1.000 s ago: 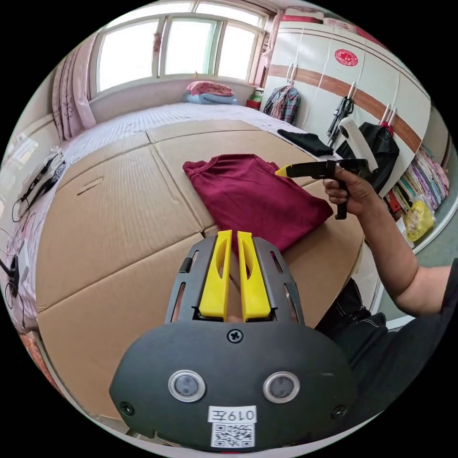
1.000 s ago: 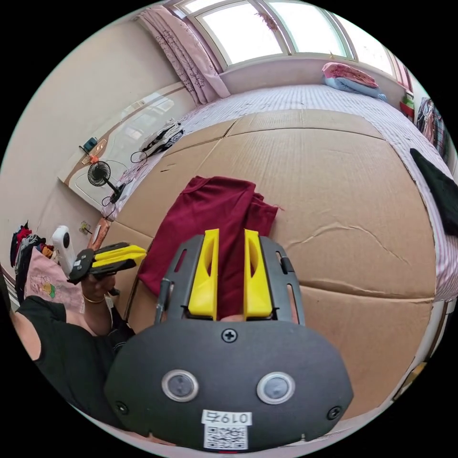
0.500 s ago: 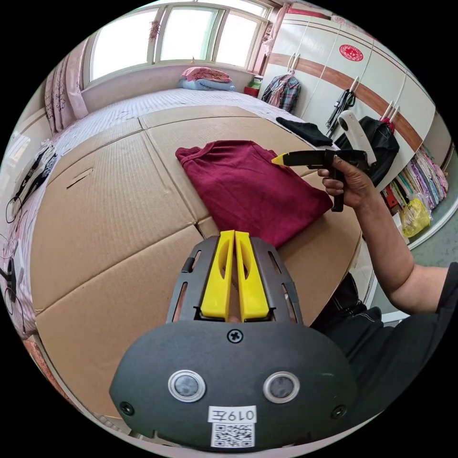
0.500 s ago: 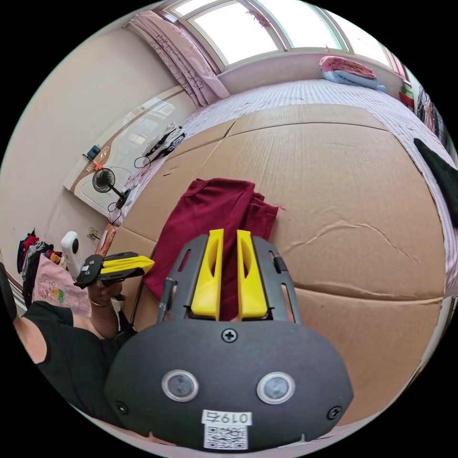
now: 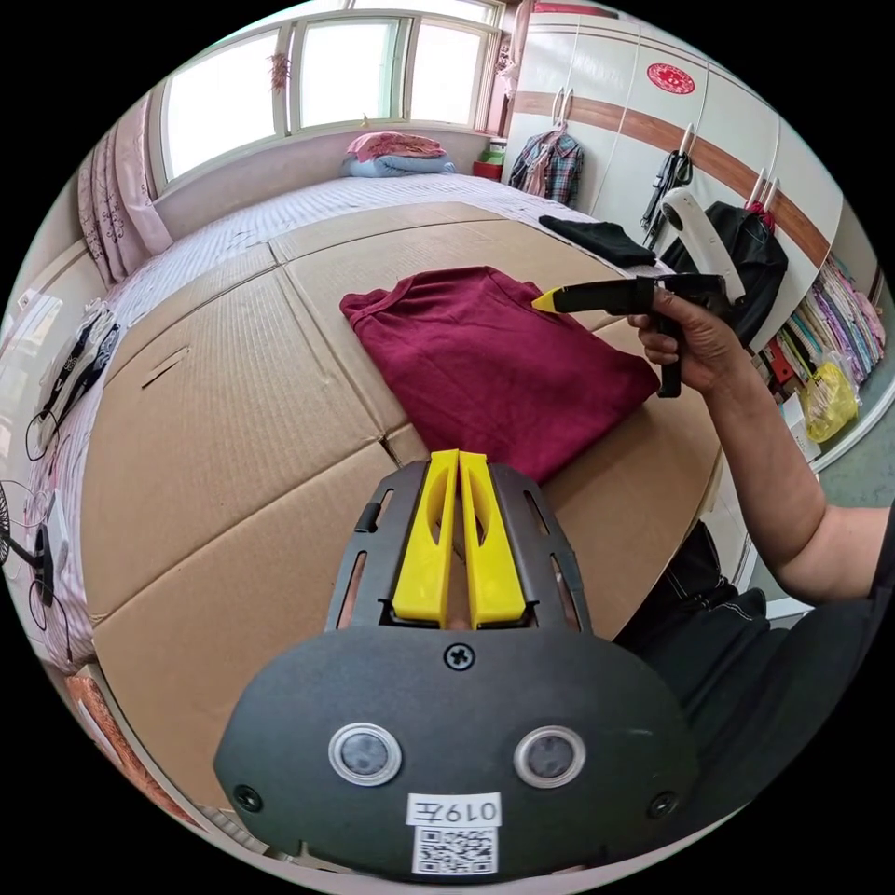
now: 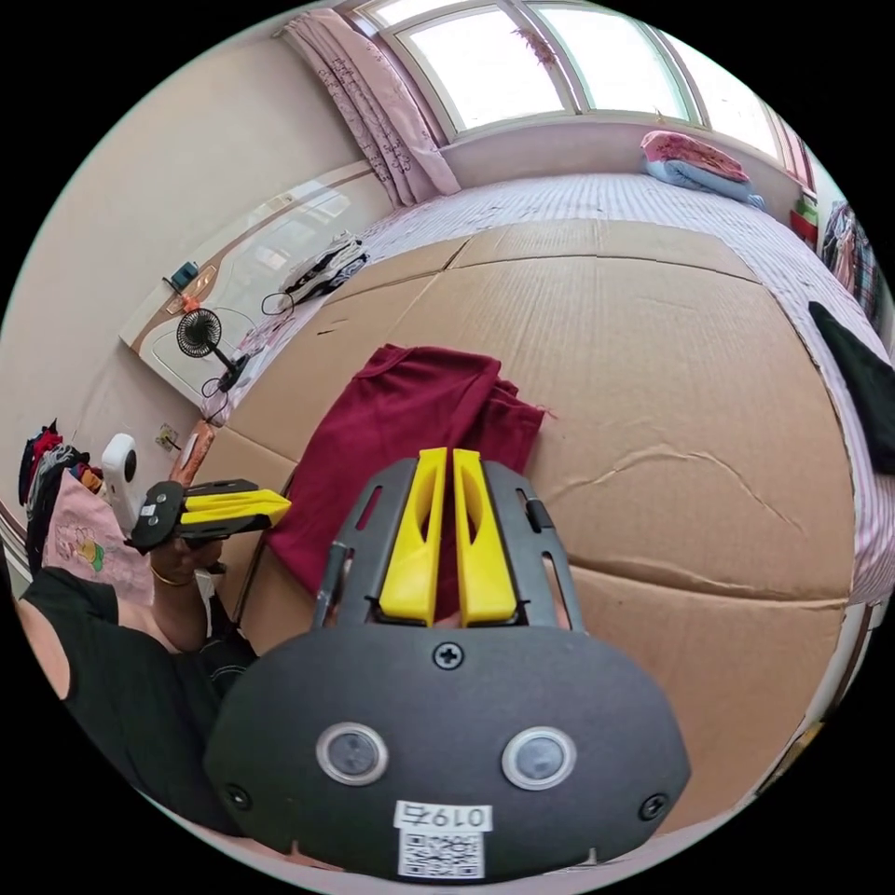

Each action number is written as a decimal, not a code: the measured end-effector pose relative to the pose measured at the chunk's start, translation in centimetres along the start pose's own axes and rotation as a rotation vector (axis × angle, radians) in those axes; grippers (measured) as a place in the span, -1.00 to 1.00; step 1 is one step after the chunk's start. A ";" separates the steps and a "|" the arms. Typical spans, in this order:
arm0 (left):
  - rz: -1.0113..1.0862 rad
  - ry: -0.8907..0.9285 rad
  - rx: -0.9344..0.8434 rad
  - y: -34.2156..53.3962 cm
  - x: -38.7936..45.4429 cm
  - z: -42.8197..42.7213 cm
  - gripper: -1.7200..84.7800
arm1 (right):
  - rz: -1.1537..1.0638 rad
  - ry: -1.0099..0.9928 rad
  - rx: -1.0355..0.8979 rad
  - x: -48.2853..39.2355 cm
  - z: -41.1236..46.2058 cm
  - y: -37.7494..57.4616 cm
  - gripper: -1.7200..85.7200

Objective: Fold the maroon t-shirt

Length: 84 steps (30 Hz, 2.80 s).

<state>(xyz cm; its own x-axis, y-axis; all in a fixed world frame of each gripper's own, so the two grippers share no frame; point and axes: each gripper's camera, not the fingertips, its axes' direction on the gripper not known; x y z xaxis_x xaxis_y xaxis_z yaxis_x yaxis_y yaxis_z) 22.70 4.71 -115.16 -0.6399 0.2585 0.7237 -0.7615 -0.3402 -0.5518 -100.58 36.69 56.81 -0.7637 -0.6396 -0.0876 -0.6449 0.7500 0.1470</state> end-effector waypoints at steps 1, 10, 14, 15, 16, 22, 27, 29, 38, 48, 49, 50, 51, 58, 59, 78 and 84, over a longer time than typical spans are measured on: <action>0.001 -0.001 0.000 0.0 -0.1 0.0 -0.94 | 0.001 0.005 -0.004 0.4 -0.3 0.1 -0.98; 0.041 -0.056 -0.031 0.0 -0.9 0.5 -0.94 | -0.020 0.013 -0.024 4.5 -5.1 0.2 -0.98; 0.052 -0.070 -0.036 0.0 -1.5 0.8 -0.94 | -0.008 0.011 -0.066 6.8 -5.3 1.3 -0.96; 0.050 -0.064 -0.036 0.0 -1.8 0.7 -0.93 | -0.002 0.003 -0.058 7.2 -5.6 1.5 -0.95; 0.048 -0.060 -0.034 0.0 -2.0 0.7 -0.93 | 0.009 -0.029 -0.034 8.0 -6.6 2.1 -0.93; -0.076 0.062 0.048 1.3 -6.0 -1.2 -0.88 | 0.063 -0.159 0.038 12.3 -11.7 6.4 -0.84; -0.194 0.245 -0.012 2.6 -9.1 1.0 -0.83 | 0.077 -0.214 0.021 14.9 -12.4 9.8 -0.83; -0.200 0.251 -0.026 3.0 -9.0 1.7 -0.82 | 0.084 -0.215 0.009 16.3 -12.1 11.1 -0.83; -0.220 0.282 -0.042 4.8 -8.5 4.2 -0.91 | 0.064 -0.196 -0.007 20.9 -10.5 16.3 -0.96; -0.183 0.223 -0.025 8.2 -4.7 6.1 -0.93 | 0.032 -0.123 0.024 24.9 -8.0 25.0 -0.95; -0.185 0.217 -0.006 8.6 -4.4 5.9 -0.93 | 0.024 -0.099 0.079 25.0 -8.9 27.0 -0.94; -0.170 0.192 0.047 9.5 -3.6 5.2 -0.94 | -0.015 -0.068 0.139 24.5 -10.1 29.4 -0.92; -0.127 0.133 0.108 10.6 -2.3 4.3 -0.94 | -0.045 -0.049 0.166 24.1 -10.6 30.7 -0.92; 0.423 -0.410 0.196 17.0 12.3 5.9 -0.91 | -0.556 0.404 0.109 13.5 -4.5 47.3 -0.81; 0.484 -0.474 0.180 17.7 14.5 7.4 -0.90 | -0.635 0.486 0.076 11.9 -1.9 49.7 -0.82; 0.680 -0.535 0.081 22.5 24.0 18.4 -0.93 | -0.942 0.786 0.039 20.8 14.7 66.6 -0.83; 0.696 -0.562 0.073 24.3 25.5 20.1 -0.95 | -0.965 0.822 0.019 26.2 16.3 69.8 -0.95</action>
<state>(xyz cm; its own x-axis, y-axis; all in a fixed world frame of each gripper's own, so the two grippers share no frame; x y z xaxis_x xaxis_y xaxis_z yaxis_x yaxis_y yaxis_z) -10.04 -15.17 -101.80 -0.7945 -0.5017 0.3420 -0.1992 -0.3168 -0.9274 -166.11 75.02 48.69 0.2534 -0.8365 0.4859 -0.9335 -0.0797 0.3497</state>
